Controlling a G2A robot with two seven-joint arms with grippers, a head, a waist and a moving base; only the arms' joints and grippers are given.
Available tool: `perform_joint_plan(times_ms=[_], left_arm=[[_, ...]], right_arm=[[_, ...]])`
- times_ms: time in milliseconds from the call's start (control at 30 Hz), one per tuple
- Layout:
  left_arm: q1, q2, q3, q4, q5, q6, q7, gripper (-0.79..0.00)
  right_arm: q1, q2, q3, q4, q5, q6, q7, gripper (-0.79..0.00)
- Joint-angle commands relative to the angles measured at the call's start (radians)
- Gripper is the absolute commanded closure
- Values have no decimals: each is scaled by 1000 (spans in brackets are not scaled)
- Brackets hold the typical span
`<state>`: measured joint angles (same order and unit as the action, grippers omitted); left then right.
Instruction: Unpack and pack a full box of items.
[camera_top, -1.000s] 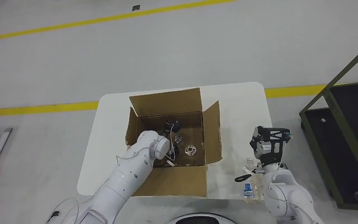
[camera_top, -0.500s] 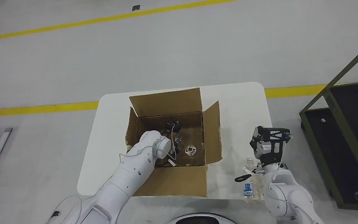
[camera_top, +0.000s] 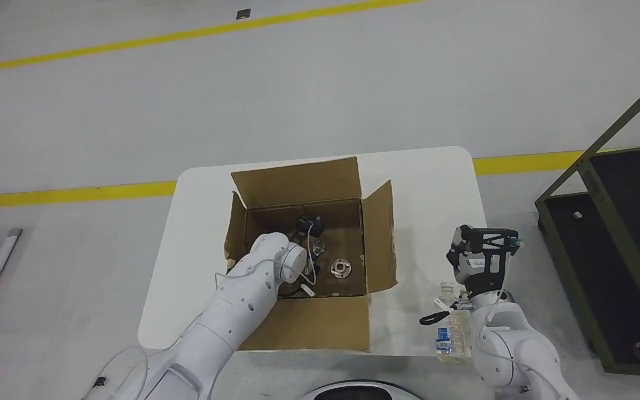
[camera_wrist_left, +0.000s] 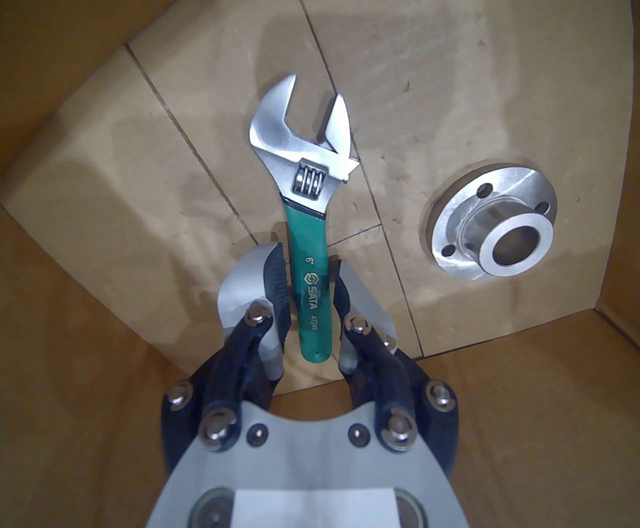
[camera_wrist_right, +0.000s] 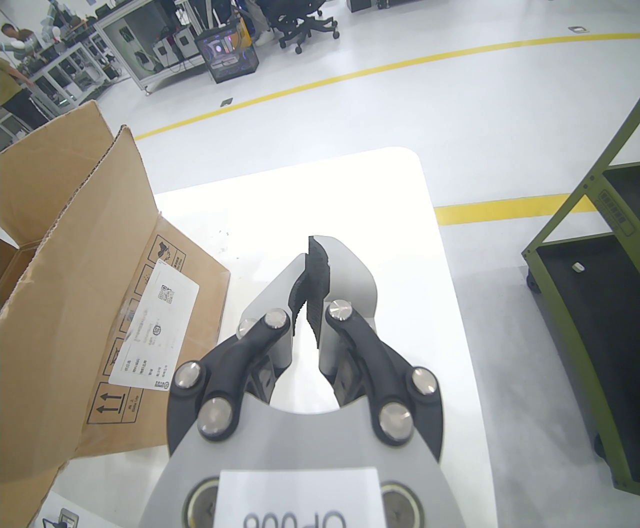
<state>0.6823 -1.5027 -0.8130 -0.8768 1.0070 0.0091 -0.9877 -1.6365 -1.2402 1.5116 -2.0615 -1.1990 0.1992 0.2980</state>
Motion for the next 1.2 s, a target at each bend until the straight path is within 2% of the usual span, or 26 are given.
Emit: perform_joint_plan(times_ms=[0,100,200,233,267,467,733,867,900,1133,1167], left_arm=[[-1,-1,0,5,3,-1,3,-234],[-3,-4,1,13,3,-2,5,-225],[-4,-6,2,20,4,-3,6,-169],[-4,-7,2,22,4,-3,7,-126],[-5,-7,2,24,4,-4,7,0],[-8,-10,-2,20,9,-5,14,0],[0,-2,-26,-31,22,-1,3,0],[10,7,-49,-98,27,6,-24,0],[13,9,-56,-120,29,8,-37,0],[56,35,-107,-296,47,-7,-159,0],[64,39,-115,-322,48,-6,-176,0]], right_arm=[[0,0,0,0,0,0,0,0],[0,0,0,0,0,0,0,0],[0,0,0,0,0,0,0,0],[0,0,0,0,0,0,0,0],[0,0,0,0,0,0,0,0],[0,0,0,0,0,0,0,0],[0,0,0,0,0,0,0,0],[0,0,0,0,0,0,0,-28],[0,0,0,0,0,0,0,0],[1,0,-1,-10,11,-49,-15,0],[3,-1,0,-18,32,-55,-14,-89]])
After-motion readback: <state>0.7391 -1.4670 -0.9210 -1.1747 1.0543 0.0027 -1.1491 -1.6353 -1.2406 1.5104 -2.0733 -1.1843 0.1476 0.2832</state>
